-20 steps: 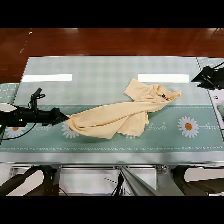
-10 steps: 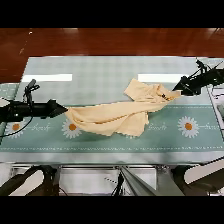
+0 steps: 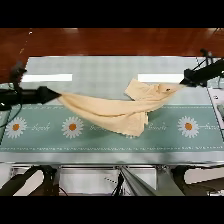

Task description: Fold the shirts.

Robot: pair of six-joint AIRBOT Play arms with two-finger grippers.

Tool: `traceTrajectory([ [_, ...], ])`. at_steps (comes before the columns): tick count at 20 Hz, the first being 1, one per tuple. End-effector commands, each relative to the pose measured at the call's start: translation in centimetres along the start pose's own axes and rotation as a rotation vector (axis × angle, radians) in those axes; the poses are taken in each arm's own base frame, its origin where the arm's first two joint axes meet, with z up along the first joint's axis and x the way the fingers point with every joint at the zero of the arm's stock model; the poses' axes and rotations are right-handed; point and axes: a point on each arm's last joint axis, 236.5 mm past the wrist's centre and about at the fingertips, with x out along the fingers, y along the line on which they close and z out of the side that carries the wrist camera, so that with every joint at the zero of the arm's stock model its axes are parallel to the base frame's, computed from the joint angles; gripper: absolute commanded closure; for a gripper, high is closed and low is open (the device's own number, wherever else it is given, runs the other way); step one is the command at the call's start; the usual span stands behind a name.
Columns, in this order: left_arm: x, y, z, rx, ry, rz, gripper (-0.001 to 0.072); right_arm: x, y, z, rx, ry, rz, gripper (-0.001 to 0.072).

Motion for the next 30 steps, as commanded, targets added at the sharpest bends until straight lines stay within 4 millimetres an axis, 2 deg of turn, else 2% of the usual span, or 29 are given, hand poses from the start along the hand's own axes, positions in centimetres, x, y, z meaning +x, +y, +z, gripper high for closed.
traceTrajectory([
  [1, -8.1, -8.7, 8.0, 0.280, -0.269, 0.004, 0.0688, -11.7, 4.5, 4.0, -0.133, -0.332, -0.036, 0.0675],
  [2, -11.8, -12.5, 10.3, 0.384, -0.381, 0.010, 0.0688, -16.1, 6.5, 4.9, -0.169, -0.457, -0.041, 0.0675],
  [4, -19.7, -20.4, 13.0, 0.574, -0.617, 0.022, 0.0688, -24.7, 10.6, 5.6, -0.196, -0.706, -0.018, 0.0675],
  [6, -27.2, -27.6, 13.2, 0.728, -0.839, 0.027, 0.0688, -33.1, 14.1, 4.7, -0.207, -0.945, 0.001, 0.0675],
  [8, -32.6, -32.9, 11.6, 0.850, -0.989, 0.027, 0.0688, -40.1, 16.9, 2.3, -0.216, -1.140, 0.026, 0.0675],
  [9, -34.3, -34.8, 10.5, 0.891, -1.033, 0.024, 0.0688, -42.3, 17.9, 0.8, -0.223, -1.200, 0.036, 0.0675],
  [11, -36.3, -36.7, 8.5, 0.945, -1.082, 0.036, 0.0688, -45.1, 19.4, -2.2, -0.241, -1.263, 0.041, 0.0675],
  [12, -36.8, -36.9, 7.7, 0.963, -1.094, 0.064, 0.0688, -45.9, 19.7, -3.6, -0.246, -1.279, 0.036, 0.0675],
  [14, -37.0, -36.1, 6.4, 0.981, -1.071, 0.146, 0.0688, -47.0, 20.0, -6.4, -0.263, -1.288, -0.002, 0.0675],
  [16, -36.1, -34.4, 5.4, 0.909, -0.996, 0.191, 0.0689, -46.3, 19.4, -8.6, -0.253, -1.234, -0.050, 0.0675],
  [18, -34.3, -31.5, 4.2, 0.822, -0.867, 0.245, 0.0688, -43.9, 18.3, -10.7, -0.233, -1.111, -0.091, 0.0675],
  [21, -31.0, -25.6, 2.6, 0.669, -0.626, 0.353, 0.0688, -38.7, 16.1, -13.3, -0.202, -0.847, -0.142, 0.0675],
  [24, -26.2, -19.9, 1.1, 0.510, -0.383, 0.363, 0.0688, -33.7, 12.7, -15.5, -0.184, -0.542, -0.217, 0.0675],
  [25, -24.5, -18.0, 0.7, 0.460, -0.318, 0.358, 0.0688, -32.1, 11.5, -16.0, -0.165, -0.439, -0.236, 0.0675],
  [26, -22.8, -16.1, 0.3, 0.414, -0.258, 0.353, 0.0688, -30.7, 11.1, -15.6, -0.156, -0.393, -0.222, 0.0675],
  [28, -18.9, -11.9, -1.1, 0.309, -0.130, 0.340, 0.0688, -26.3, 10.0, -15.8, -0.145, -0.242, -0.201, 0.0675],
  [30, -15.2, -7.9, -1.8, 0.234, -0.061, 0.330, 0.0688, -20.3, 8.3, -16.7, -0.144, -0.046, -0.200, 0.0675],
])
